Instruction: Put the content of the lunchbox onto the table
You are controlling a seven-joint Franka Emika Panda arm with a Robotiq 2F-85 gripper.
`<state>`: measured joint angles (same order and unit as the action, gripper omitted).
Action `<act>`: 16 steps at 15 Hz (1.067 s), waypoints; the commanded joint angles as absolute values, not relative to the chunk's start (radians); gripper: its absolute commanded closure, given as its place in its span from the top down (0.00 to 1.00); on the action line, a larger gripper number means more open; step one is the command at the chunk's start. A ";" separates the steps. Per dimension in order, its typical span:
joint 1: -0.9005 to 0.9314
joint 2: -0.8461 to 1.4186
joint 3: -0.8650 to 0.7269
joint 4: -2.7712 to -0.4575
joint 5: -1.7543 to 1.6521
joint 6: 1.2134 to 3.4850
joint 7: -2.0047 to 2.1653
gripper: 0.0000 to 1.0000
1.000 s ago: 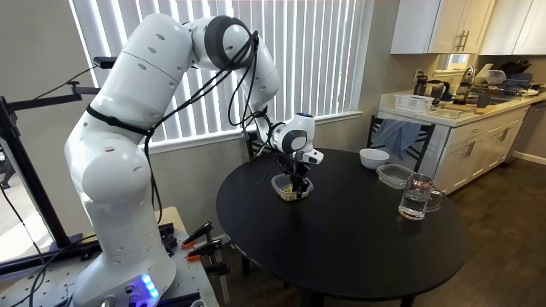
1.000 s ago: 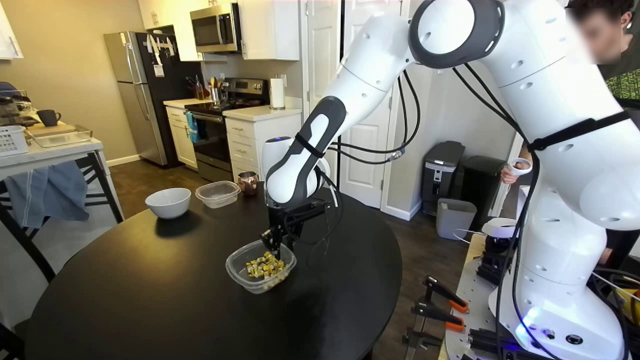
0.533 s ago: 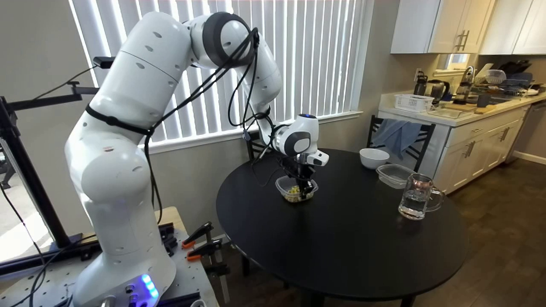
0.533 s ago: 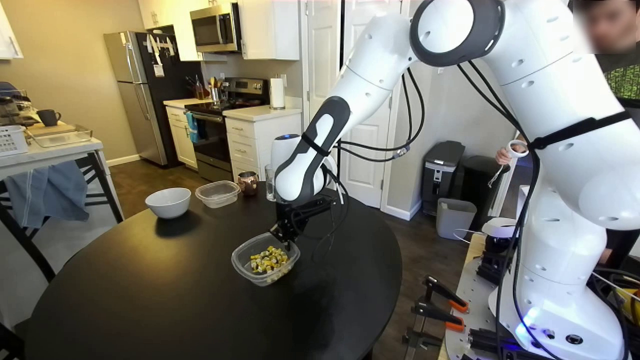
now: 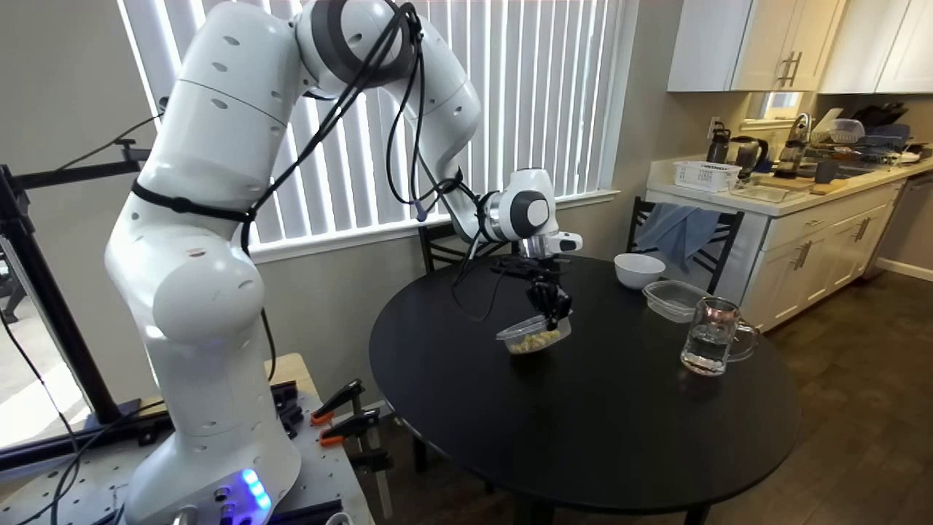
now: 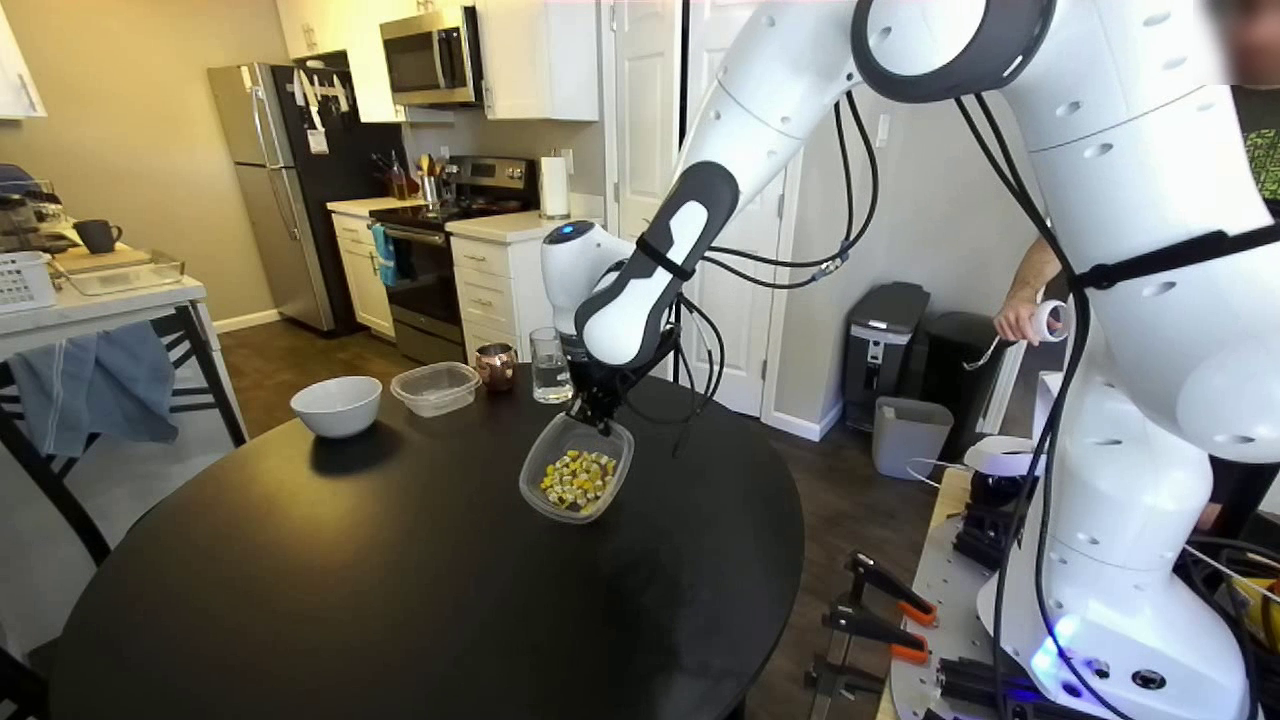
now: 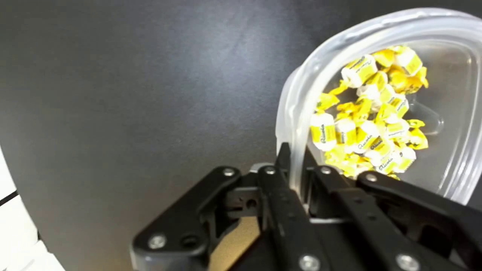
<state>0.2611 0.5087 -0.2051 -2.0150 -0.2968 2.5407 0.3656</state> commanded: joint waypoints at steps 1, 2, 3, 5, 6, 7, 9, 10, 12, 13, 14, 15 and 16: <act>0.334 0.504 -0.239 -1.986 -0.488 2.441 0.411 0.01; 0.349 0.512 -0.237 -1.974 -0.543 2.419 0.422 0.01; 0.363 0.519 -0.235 -1.964 -0.599 2.403 0.433 0.01; 0.389 0.536 -0.226 -1.941 -0.713 2.368 0.461 0.01; 0.397 0.546 -0.219 -1.927 -0.773 2.352 0.477 0.01; 0.404 0.557 -0.211 -1.909 -0.831 2.329 0.491 0.01; 0.406 0.580 -0.191 -1.876 -0.945 2.286 0.503 0.01; 0.402 0.591 -0.179 -1.861 -1.003 2.267 0.505 0.01; 0.392 0.613 -0.160 -1.836 -1.122 2.234 0.508 0.01; 0.388 0.624 -0.153 -1.826 -1.187 2.219 0.515 0.01; 0.384 0.634 -0.146 -1.820 -1.253 2.207 0.523 0.01; 0.380 0.643 -0.138 -1.815 -1.323 2.195 0.536 0.01; 0.376 0.650 -0.128 -1.812 -1.392 2.180 0.549 0.01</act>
<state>0.3981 0.6245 -0.1621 -1.8362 -1.2238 2.2327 0.5070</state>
